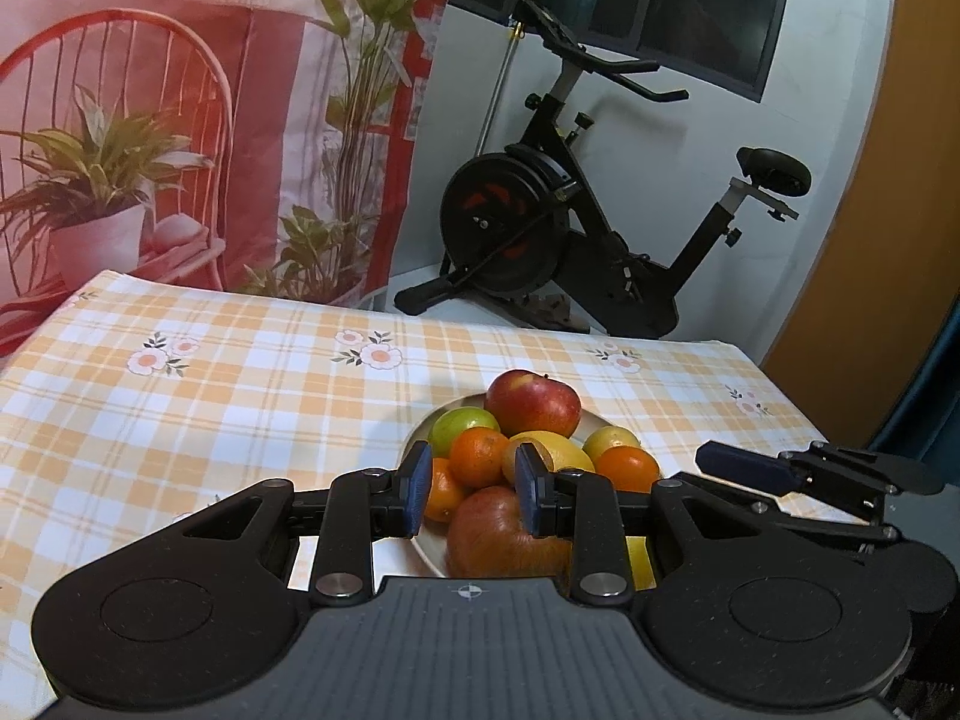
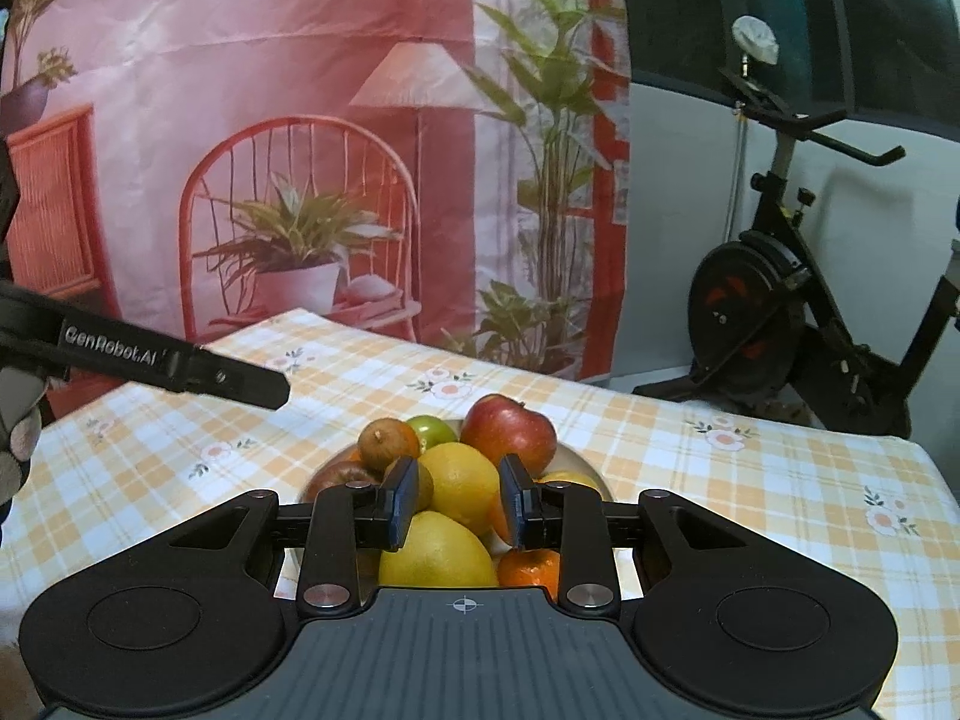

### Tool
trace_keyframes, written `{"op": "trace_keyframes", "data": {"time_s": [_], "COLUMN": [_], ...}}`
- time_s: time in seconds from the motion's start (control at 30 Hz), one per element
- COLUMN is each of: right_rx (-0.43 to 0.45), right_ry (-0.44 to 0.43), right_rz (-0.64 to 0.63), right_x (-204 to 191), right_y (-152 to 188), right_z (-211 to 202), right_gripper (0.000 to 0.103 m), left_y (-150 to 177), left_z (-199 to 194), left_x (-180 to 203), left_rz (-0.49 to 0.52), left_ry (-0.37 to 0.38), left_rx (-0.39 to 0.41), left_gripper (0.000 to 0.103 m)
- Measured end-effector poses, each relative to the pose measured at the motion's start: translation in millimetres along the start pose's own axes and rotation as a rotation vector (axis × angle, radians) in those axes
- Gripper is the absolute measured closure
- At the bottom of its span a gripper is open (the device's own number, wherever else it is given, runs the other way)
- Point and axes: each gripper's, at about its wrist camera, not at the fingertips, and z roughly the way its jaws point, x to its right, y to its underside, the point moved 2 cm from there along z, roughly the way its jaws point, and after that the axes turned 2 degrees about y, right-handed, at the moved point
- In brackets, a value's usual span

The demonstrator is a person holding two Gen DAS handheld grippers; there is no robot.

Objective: Organize fruits

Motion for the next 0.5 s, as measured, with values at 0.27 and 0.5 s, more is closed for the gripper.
{"op": "trace_keyframes", "data": {"time_s": [0.27, 0.5], "right_rx": [0.017, 0.025], "right_ry": [0.005, 0.000], "right_rz": [0.026, 0.053], "right_x": [-7, -19], "right_y": [-3, -2], "right_z": [-16, -29], "right_gripper": [0.075, 0.074], "left_y": [3, 10], "left_z": [-17, -32], "left_x": [11, 23], "left_rz": [0.021, 0.049], "left_ry": [0.004, 0.018], "left_rx": [0.019, 0.032], "left_gripper": [0.070, 0.065]}}
